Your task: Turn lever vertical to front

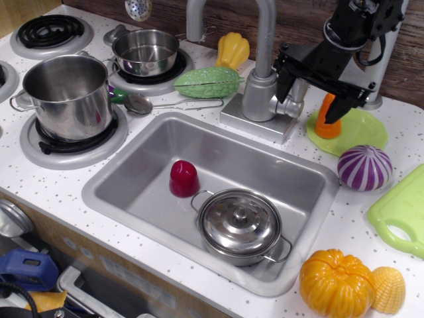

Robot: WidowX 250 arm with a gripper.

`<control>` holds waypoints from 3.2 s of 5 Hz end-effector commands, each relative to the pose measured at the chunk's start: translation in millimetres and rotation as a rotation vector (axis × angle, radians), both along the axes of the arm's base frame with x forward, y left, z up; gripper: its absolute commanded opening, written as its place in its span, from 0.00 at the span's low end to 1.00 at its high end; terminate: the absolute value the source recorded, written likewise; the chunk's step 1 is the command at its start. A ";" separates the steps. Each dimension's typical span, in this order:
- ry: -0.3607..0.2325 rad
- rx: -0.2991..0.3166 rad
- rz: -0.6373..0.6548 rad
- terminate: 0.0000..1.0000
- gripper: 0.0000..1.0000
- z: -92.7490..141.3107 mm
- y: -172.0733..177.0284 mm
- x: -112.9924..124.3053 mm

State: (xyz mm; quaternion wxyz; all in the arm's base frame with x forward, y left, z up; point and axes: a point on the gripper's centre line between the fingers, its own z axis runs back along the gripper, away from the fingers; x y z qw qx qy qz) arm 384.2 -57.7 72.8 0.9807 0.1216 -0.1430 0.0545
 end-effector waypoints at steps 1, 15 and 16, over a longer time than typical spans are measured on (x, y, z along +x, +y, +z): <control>-0.080 -0.019 -0.015 0.00 1.00 31.2 5.6 14.3; -0.083 -0.114 0.007 0.00 0.00 -28.2 22.0 -11.7; -0.044 -0.101 -0.001 0.00 1.00 -18.2 22.2 -11.8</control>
